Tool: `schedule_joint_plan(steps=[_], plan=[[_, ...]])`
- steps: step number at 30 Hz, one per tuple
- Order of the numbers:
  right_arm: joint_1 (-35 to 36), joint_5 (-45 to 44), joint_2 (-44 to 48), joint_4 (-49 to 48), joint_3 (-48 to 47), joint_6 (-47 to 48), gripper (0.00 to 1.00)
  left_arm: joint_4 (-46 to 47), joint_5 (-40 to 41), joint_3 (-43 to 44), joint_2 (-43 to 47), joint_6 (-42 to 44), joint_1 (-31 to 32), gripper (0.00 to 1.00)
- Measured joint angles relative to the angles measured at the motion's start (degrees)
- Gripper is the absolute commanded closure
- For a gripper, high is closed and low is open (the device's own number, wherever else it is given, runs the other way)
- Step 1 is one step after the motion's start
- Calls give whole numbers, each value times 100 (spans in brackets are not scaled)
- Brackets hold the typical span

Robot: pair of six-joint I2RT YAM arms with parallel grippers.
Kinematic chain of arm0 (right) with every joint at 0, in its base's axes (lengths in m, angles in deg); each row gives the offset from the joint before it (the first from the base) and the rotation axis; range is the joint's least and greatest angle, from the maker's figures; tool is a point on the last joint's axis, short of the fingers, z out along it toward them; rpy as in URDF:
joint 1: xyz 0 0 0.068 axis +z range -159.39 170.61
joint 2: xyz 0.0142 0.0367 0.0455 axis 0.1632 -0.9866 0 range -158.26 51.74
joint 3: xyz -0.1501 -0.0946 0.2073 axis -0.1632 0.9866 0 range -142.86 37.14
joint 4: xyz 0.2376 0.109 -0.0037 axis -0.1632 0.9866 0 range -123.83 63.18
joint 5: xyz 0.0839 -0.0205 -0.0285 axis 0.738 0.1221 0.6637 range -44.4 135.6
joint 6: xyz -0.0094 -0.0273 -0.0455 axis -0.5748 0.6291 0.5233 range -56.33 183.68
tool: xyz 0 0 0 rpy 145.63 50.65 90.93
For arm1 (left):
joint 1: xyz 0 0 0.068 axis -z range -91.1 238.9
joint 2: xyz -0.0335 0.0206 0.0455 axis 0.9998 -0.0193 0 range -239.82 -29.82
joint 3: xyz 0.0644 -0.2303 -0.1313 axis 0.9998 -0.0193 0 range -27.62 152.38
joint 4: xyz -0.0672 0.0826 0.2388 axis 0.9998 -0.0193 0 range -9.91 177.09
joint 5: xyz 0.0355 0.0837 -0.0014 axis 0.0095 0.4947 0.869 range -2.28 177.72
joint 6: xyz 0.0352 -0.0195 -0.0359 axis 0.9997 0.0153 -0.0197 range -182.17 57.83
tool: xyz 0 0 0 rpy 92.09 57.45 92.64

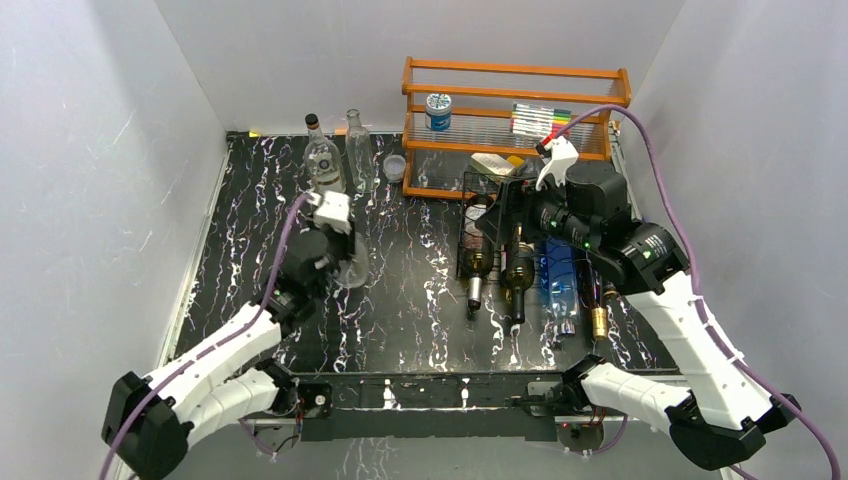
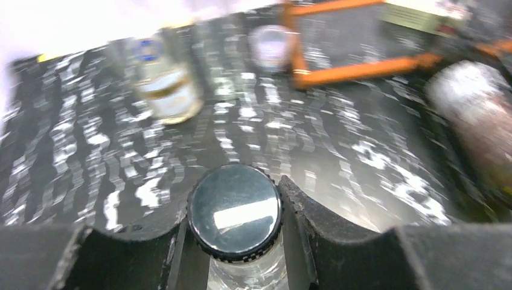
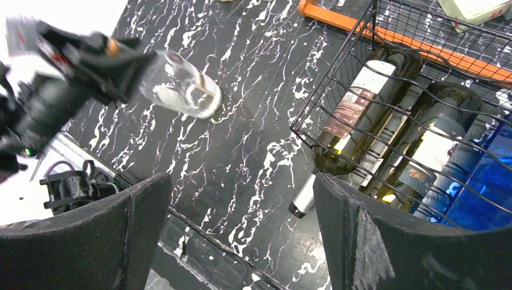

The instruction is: Take the wine bottle off the wine rack

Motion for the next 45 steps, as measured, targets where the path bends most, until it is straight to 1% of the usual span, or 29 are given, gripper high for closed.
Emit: schedule_joint_plan(steps=[3, 5, 8, 12, 15, 20, 26, 31, 37, 38, 39, 40, 43, 44, 45], plan=[[0, -87, 2, 0, 59, 20, 2, -173, 109, 328, -264, -118, -1169, 100], [0, -111, 44, -48, 181, 20, 2, -214, 247, 599, -564, -157, -1757, 100], [0, -136, 151, -52, 433, 17, 2, -223, 210, 1071, -1141, -203, -2575, 100], [0, -129, 166, -13, 542, 13, 2, 13, 66, 1661, -2039, -337, -3394, 100], [0, -122, 114, 2, 595, 2, 2, 313, -144, 1950, -2684, -503, -3851, 100], [0, -11, -105, 9, 737, -50, 2, 857, -457, 2618, -3696, -734, -4308, 100], [0, 236, -319, -74, 866, -168, 2, 1169, -807, 3416, -4594, -909, -4494, 100], [0, 326, -264, -201, 1169, -319, 2, 1432, -1237, 3709, -4959, -986, -4509, 100], [0, 330, -282, -280, 1285, -385, 2, 1676, -1893, 3748, -5080, -988, -4511, 100], [0, 343, -291, -306, 1285, -387, 2, 1687, -1947, 3740, -5080, -979, -4511, 96], [0, 350, -313, -313, 1285, -391, 2, 1709, -2011, 3727, -5080, -966, -4511, 88], [0, 363, -341, -319, 1285, -402, 2, 1731, -2050, 3711, -5080, -946, -4511, 77], [0, 378, -459, -332, 1285, -422, 2, 1967, -2087, 3552, -5051, -925, -4511, 40], [0, 378, -485, -337, 1285, -428, 2, 2039, -2079, 3480, -5021, -920, -4511, 29], [0, 376, -507, -341, 1285, -442, 2, 2103, -2081, 3401, -4981, -942, -4511, 20]])
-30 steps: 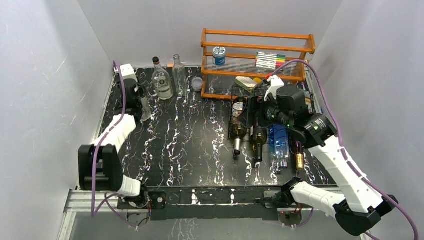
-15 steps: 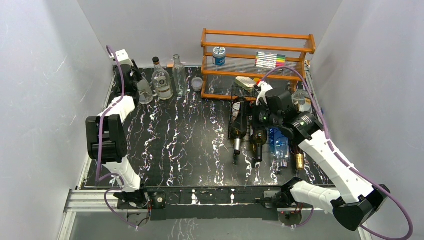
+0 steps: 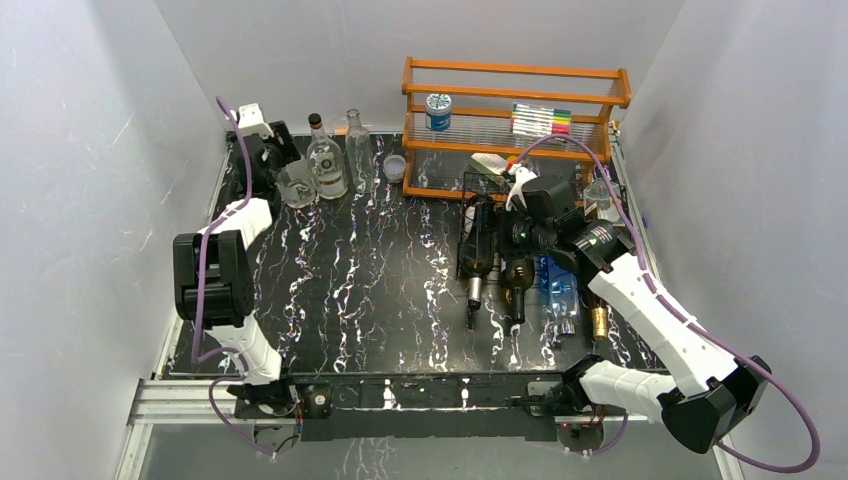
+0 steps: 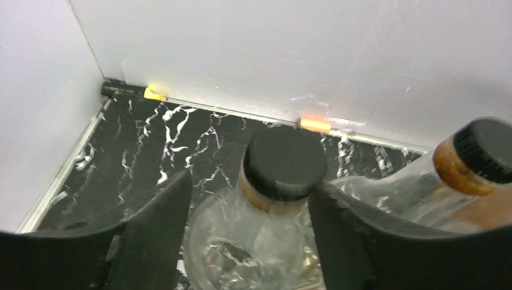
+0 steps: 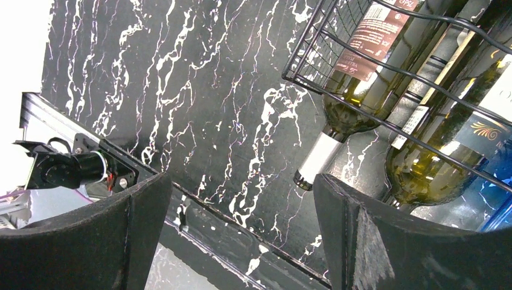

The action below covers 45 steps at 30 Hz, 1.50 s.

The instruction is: Take the wine bottle off the wine rack

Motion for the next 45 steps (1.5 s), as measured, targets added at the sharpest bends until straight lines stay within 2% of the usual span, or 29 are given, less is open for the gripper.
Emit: schedule_joint_plan(steps=[2, 5, 16, 22, 31, 41, 45], plan=[[0, -13, -7, 0, 0, -13, 2, 61, 22, -127, 98, -55, 2, 10], [0, -66, -39, 7, 0, -15, 2, 20, 37, -243, 293, -177, 2, 2], [0, -195, -929, -348, -9, 22, 3, -1126, 238, -935, 1882, -577, 2, 2], [0, -164, -1672, -737, -212, 101, 7, -1349, -245, -1694, 3025, -813, 59, 2], [0, 7, -2391, -1080, -531, -81, 8, -1888, -485, -1799, 3307, -142, 1368, 2], [26, 94, -2806, -1248, -839, -455, 8, -2031, -446, -1799, 3442, 131, 1517, 2], [26, 94, -3222, -1276, -1268, -546, 8, -2059, -431, -1799, 3442, 192, 1591, 2]])
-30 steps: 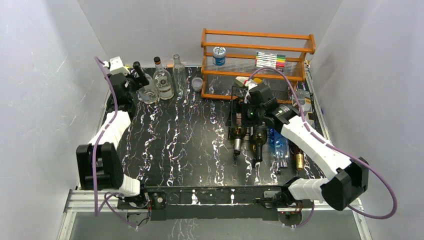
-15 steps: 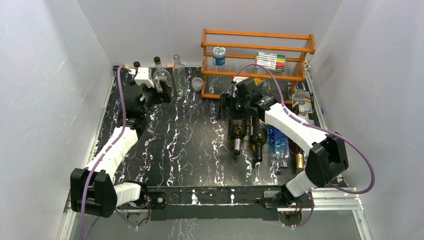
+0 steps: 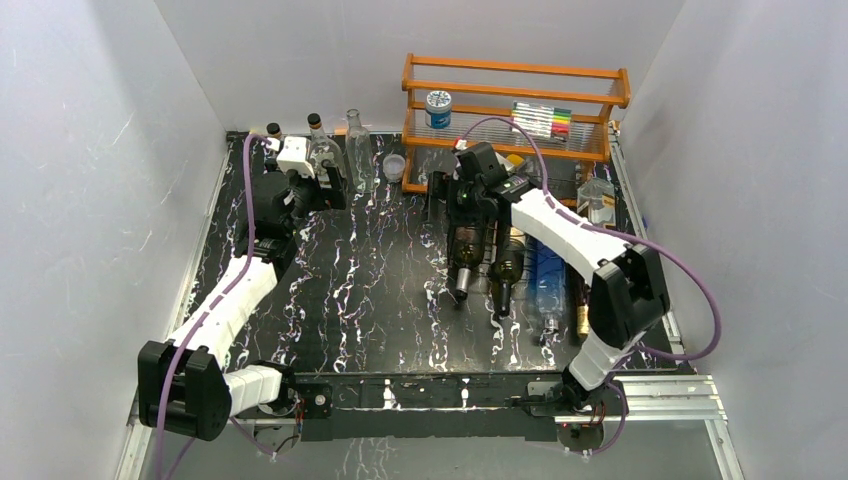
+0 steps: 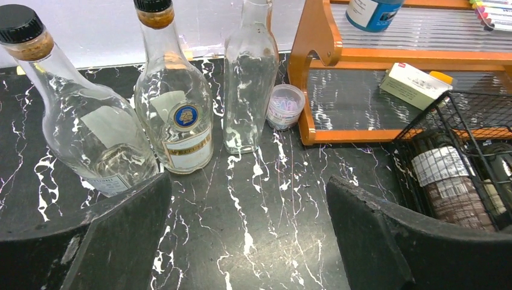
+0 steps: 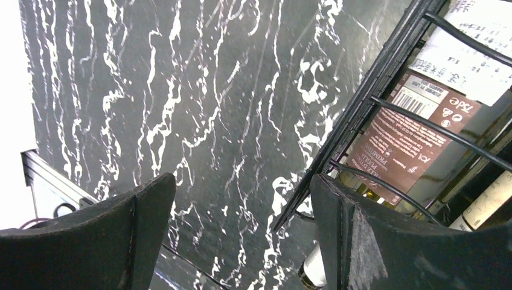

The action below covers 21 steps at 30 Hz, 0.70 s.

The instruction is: Take the wine bottle off the wine rack

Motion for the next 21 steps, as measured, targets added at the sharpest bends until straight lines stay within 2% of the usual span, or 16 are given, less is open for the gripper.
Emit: schedule_joint_plan(steps=[12, 17, 21], plan=[[9, 387, -1130, -304, -1204, -111, 5, 4, -7, 0, 0, 2, 57, 2], [68, 313, -929, -254, -1172, 116, 2, 2, -11, 0, 4, 20, 107, 2], [118, -7, -2, 197, -793, 391, 2, 0, -42, 0, 9, 22, 146, 2]])
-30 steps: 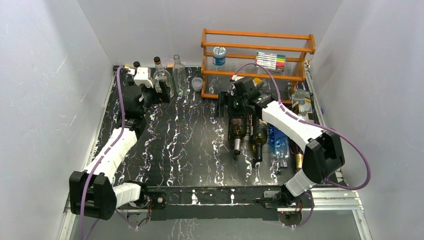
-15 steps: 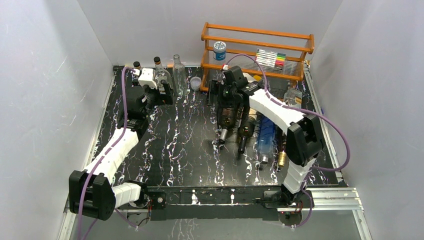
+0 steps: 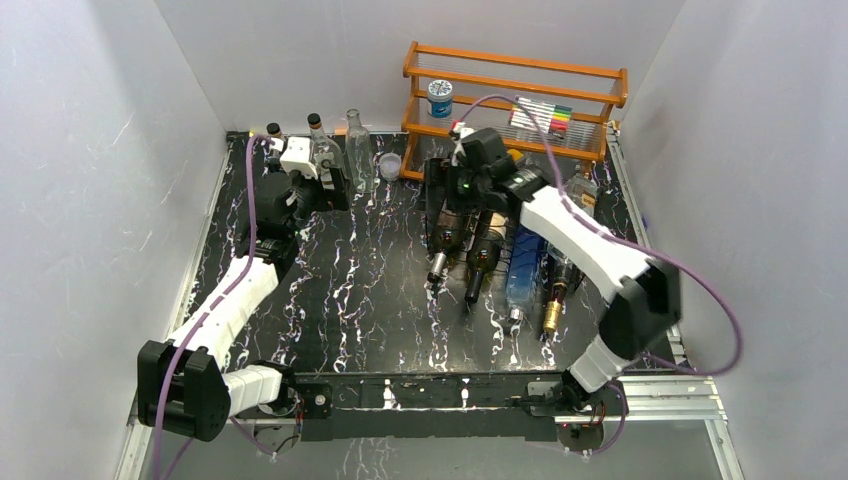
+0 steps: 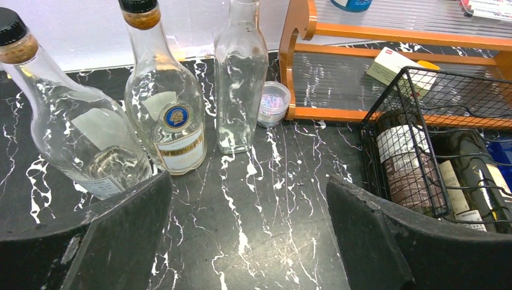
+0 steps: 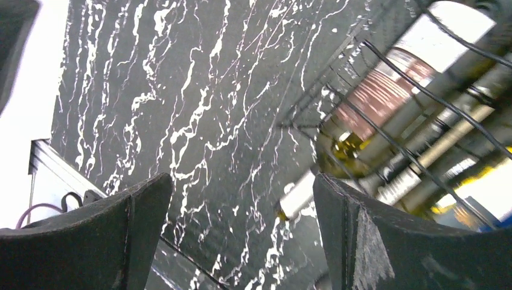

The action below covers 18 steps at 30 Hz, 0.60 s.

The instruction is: Take the wine bottle off the wine rack

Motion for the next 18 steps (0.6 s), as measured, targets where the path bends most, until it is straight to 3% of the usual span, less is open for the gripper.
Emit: schedule_joint_plan(steps=[10, 18], plan=[[-170, -2020, 3220, 1519, 1209, -15, 2, -4, -122, 0, 0, -15, 68, 2], [-745, -3442, 3764, 2750, 1847, -605, 4, -35, -181, 0, 0, -74, 81, 2]])
